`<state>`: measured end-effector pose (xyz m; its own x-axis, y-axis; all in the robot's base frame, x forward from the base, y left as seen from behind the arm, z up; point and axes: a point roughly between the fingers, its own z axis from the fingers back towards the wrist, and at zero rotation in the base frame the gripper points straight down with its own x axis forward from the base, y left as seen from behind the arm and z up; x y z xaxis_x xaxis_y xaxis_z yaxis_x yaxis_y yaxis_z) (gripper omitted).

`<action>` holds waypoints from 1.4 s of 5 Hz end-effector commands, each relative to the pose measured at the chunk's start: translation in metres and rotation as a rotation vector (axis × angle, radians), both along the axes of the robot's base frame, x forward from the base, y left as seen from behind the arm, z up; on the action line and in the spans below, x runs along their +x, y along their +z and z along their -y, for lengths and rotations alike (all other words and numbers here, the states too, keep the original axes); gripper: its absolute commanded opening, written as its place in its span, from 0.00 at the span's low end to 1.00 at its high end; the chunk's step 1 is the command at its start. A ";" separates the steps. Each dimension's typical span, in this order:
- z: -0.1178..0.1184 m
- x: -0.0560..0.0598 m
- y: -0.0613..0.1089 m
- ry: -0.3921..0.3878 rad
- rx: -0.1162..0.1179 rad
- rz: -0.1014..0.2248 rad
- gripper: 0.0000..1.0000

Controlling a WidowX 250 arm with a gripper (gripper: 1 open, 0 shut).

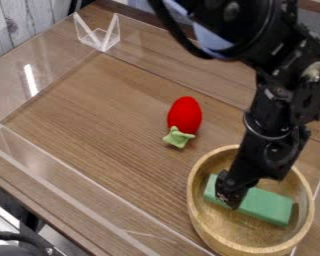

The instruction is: Put the green stick in the brown bowl

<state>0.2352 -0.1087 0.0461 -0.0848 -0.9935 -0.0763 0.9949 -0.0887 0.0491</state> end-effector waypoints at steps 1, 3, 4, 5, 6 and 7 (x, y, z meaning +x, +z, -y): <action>0.011 0.012 0.009 -0.003 -0.018 0.043 1.00; 0.005 0.025 -0.005 -0.006 -0.006 0.040 1.00; -0.006 0.037 -0.014 -0.005 -0.001 0.039 1.00; -0.010 0.032 -0.012 0.044 0.003 0.032 1.00; -0.012 0.027 -0.012 0.091 0.007 0.026 1.00; -0.013 0.023 -0.014 0.088 0.009 0.018 1.00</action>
<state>0.2515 -0.0941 0.0237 -0.0053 -0.9952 -0.0976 0.9994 -0.0086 0.0328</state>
